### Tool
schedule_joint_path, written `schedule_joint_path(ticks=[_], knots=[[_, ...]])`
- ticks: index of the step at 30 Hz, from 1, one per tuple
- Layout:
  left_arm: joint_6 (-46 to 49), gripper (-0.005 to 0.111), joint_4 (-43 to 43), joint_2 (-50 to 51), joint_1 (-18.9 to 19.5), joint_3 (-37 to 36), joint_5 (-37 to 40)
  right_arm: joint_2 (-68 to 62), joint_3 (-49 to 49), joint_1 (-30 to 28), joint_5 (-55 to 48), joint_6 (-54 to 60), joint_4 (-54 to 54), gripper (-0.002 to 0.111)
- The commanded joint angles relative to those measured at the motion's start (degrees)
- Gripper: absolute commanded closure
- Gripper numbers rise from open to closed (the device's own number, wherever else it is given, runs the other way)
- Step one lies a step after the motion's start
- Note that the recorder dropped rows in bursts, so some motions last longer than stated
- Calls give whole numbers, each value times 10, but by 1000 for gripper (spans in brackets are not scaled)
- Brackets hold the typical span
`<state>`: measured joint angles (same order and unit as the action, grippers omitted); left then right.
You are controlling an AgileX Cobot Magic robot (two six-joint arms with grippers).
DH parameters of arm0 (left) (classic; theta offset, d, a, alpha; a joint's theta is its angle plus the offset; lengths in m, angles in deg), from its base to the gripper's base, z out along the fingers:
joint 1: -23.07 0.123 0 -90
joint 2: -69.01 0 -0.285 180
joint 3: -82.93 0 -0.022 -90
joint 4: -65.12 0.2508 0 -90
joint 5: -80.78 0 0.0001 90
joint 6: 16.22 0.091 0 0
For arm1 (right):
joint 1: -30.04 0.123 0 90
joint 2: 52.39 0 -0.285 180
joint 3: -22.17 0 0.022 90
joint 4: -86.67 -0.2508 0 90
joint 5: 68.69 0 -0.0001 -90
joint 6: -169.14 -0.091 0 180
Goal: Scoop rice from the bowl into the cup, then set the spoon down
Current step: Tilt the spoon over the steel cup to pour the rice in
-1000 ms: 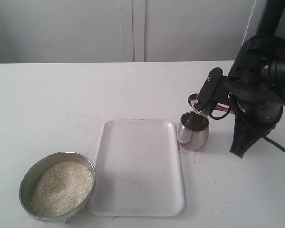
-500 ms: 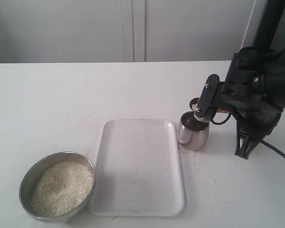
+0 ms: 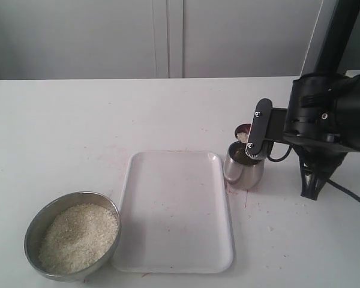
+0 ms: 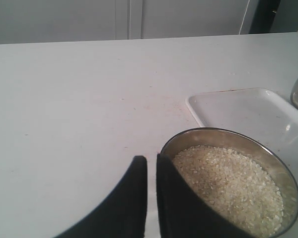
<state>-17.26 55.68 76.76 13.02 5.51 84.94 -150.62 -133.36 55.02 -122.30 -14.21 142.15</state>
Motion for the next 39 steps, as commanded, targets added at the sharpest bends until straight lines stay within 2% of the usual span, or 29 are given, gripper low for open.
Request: schedule_joint_path(ticks=[1, 8, 14, 16, 30, 39], knots=[[0, 92, -3, 0, -5, 2, 2, -1, 2, -4, 4, -16, 48, 108], [0, 92, -3, 0, -5, 2, 2, -1, 2, -4, -4, -14, 54, 108], [0, 92, -3, 0, -5, 2, 2, 3, 2, 0, -20, -10, 22, 108], [0, 92, -3, 0, -5, 2, 2, 9, 2, 11, -25, 23, 0, 108], [0, 92, -3, 0, -5, 2, 2, 10, 2, 19, -81, 17, 16, 108], [0, 92, -3, 0, -5, 2, 2, 10, 2, 19, -78, 41, 36, 108]])
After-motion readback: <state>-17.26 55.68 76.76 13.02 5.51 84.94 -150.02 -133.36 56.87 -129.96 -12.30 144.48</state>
